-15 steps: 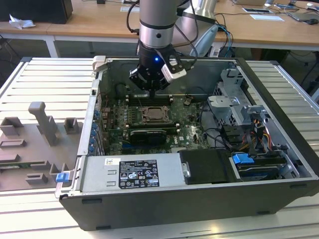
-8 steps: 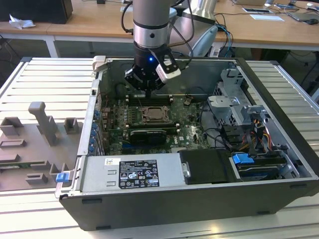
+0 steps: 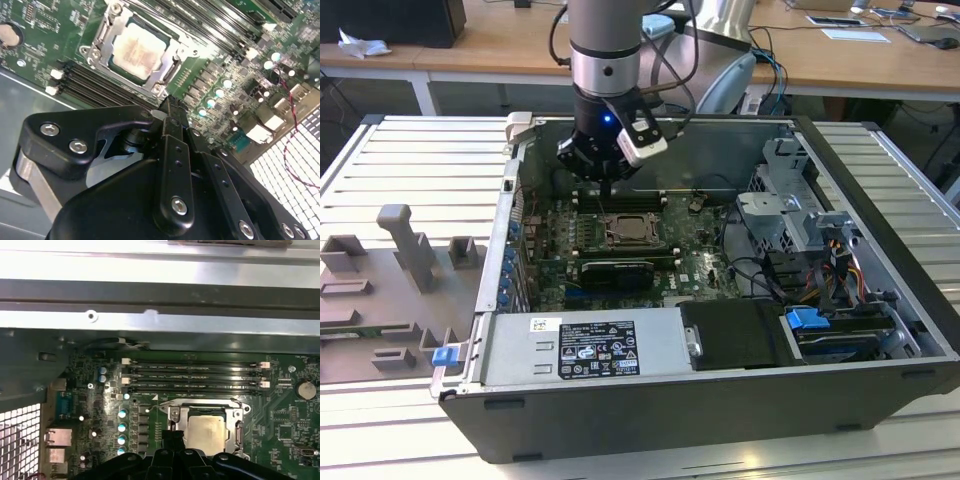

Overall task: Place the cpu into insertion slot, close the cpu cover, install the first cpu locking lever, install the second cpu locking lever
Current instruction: 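Install the first cpu locking lever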

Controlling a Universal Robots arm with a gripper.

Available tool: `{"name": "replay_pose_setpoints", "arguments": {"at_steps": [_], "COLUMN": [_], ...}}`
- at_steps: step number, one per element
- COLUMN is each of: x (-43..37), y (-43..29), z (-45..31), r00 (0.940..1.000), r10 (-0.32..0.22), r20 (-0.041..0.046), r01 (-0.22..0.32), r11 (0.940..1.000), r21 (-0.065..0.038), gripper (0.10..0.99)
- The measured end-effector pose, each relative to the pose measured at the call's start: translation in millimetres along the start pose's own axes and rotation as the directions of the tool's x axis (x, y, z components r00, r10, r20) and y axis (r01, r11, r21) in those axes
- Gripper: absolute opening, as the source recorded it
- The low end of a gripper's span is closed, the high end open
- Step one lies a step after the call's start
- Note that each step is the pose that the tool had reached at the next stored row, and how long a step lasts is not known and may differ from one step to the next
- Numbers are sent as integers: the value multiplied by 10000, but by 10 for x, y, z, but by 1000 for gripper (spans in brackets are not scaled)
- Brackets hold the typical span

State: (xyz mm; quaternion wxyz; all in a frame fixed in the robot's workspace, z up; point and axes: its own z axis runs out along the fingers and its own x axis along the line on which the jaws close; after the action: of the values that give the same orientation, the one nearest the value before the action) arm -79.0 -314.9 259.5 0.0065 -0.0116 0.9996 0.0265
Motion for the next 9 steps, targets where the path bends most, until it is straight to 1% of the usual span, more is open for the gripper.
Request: {"name": "replay_pose_setpoints", "arguments": {"at_steps": [1, 4, 6, 8, 9], "x": [13, 101, 132, 180, 189], "y": [0, 2, 3, 4, 4], "z": [0, -1, -2, -1, -2], "r00": [10000, 10000, 10000, 10000, 10000], "r10": [0, -1, 0, 1, 0], "r20": [2, 11, 14, 17, 18], "r01": [0, 1, 0, -1, 0], "r11": [10000, 10000, 10000, 9999, 9999], "r21": [-9, -49, -73, -125, -133], "gripper": [106, 106, 106, 106, 106]}}
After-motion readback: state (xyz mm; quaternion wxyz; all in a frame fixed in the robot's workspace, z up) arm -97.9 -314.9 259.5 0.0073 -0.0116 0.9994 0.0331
